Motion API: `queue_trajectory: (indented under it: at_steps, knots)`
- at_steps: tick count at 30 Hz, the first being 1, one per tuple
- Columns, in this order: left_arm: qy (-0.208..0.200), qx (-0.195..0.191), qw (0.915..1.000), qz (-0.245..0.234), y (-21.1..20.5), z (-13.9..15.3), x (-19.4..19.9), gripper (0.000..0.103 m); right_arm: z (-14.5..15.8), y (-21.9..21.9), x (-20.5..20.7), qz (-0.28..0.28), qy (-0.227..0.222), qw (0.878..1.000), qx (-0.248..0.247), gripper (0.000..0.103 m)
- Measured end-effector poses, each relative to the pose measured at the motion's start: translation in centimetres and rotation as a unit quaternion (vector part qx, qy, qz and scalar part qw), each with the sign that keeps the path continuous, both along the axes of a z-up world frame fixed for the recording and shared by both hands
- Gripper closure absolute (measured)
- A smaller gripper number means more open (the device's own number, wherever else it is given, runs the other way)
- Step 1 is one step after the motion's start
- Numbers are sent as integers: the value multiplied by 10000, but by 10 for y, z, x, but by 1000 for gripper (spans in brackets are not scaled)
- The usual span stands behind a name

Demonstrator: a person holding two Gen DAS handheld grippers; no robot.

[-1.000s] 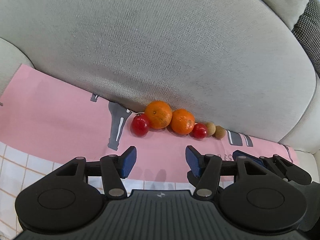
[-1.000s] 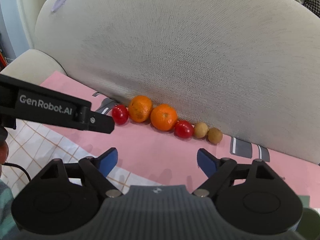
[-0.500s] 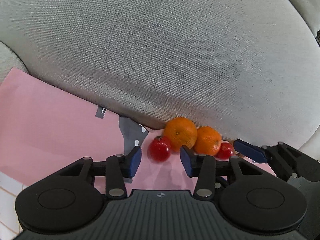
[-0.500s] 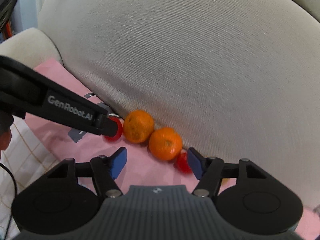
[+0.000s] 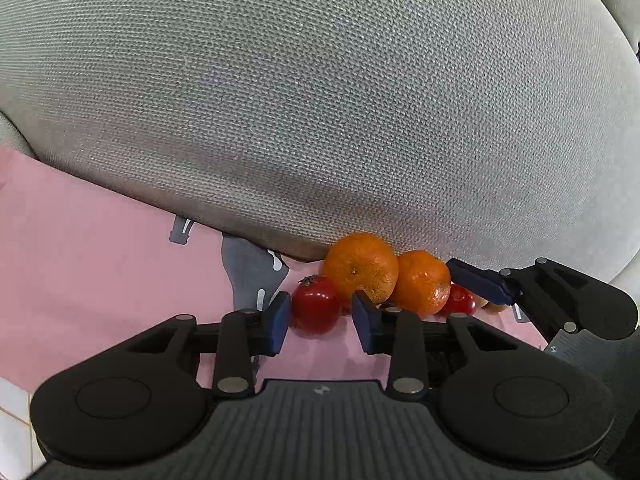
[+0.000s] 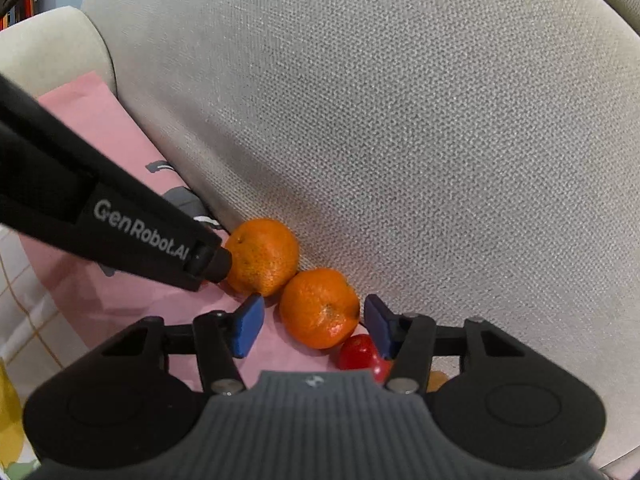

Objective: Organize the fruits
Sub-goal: 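Close the left tool on the tomato while the right tool grasps the mandarin, then carry the tomato and mandarin over the green colander with both tools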

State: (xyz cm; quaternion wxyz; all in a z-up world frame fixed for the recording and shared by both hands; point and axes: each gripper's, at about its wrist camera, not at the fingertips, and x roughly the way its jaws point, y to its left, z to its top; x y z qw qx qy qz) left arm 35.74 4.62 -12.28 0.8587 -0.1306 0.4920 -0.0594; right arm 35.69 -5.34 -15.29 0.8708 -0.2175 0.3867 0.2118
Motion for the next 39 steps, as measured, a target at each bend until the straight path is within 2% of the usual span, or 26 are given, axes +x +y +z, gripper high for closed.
queue_trajectory:
  at_steps: [3, 9, 15, 20, 25, 28, 32, 39]
  knots:
    - [16, -31, 10000, 21, 0, -3, 2, 70, -2, 0, 2, -38, -70, 10000, -32, 60]
    - [68, -130, 9998, 116, 4, 1, 0, 74, 1, -5, 5, -70, -37, 10000, 42, 61]
    - [31, -114, 9998, 146, 14, 16, -15, 74, 15, -11, -4, -63, -113, 9998, 155, 62]
    - [-49, -88, 9999, 82, 14, 34, -23, 74, 40, -16, -25, -40, -79, 9996, 277, 62]
    - [26, 27, 9998, -209, 9, 43, -50, 74, 51, -30, -54, -81, 324, 9975, 630, 62]
    - [210, 98, 9992, -334, 5, 34, -62, 74, 48, -38, -68, -202, 674, 9937, 869, 62]
    - [420, 215, 9978, -455, -10, 16, -71, 74, 35, -45, -77, -376, 1050, 9893, 936, 62]
    - [441, 228, 9969, -603, -16, 16, -79, 72, 29, -42, -87, -353, 1046, 9888, 1005, 61]
